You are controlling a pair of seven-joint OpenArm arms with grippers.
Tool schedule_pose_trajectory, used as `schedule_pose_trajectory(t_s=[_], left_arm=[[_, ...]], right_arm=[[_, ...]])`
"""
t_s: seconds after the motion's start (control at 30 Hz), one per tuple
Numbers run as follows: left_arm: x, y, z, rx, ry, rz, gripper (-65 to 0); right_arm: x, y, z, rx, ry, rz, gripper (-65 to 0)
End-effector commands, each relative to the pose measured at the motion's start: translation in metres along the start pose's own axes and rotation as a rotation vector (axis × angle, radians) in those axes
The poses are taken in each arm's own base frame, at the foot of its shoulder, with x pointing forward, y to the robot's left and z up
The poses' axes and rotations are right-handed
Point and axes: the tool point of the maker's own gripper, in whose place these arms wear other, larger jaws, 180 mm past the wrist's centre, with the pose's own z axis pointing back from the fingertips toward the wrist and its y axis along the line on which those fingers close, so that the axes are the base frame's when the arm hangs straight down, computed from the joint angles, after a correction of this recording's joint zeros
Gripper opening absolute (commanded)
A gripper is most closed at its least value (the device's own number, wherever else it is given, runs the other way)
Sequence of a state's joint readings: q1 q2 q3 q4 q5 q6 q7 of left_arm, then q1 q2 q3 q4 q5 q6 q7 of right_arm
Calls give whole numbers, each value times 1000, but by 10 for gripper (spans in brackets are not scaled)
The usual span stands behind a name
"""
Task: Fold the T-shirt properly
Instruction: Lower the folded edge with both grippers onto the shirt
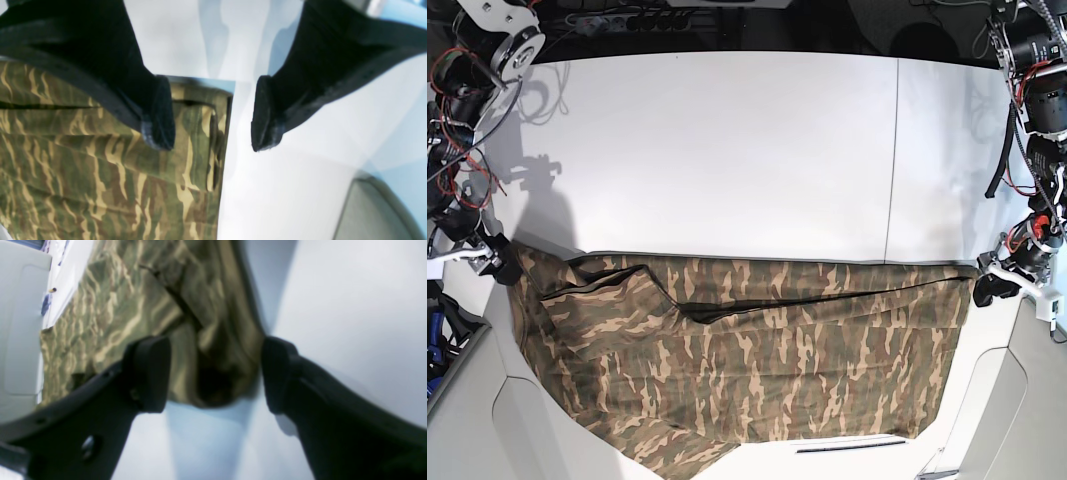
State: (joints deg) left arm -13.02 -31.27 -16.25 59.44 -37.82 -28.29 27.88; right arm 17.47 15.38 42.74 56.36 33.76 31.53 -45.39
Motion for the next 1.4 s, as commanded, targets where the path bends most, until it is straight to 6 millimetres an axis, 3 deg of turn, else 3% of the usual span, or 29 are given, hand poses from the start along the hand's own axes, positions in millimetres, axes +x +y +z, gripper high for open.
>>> schedule_pose_trajectory(t_s=[0.0,0.1,0.3,0.77,0.9,1.0,1.37], left_arm=[[24,2,3,-4,-60,-3,-254],[14,2,4,-3,-44,2,-254],[-2,8,7,9,-21,18,-254],[-16,7,5,24,-84,140,-254],[-18,15,4,45,-122,167,-183],[-19,19,-2,54,-127,196,-183],[-30,-6,-27,15,-98,283,-184]], right_arm=[[24,4,6,15,-71,20,-230],[15,-2,9,8,-60,9,-230],[16,5,5,35,-93,-16,-230],[5,24,-20,0,-75,26,-230],[3,27,-24,-7,-67,33,-230],[0,30,-26,2,-71,24,-230],[-30,57,-43,53,-51,-27,-230]])
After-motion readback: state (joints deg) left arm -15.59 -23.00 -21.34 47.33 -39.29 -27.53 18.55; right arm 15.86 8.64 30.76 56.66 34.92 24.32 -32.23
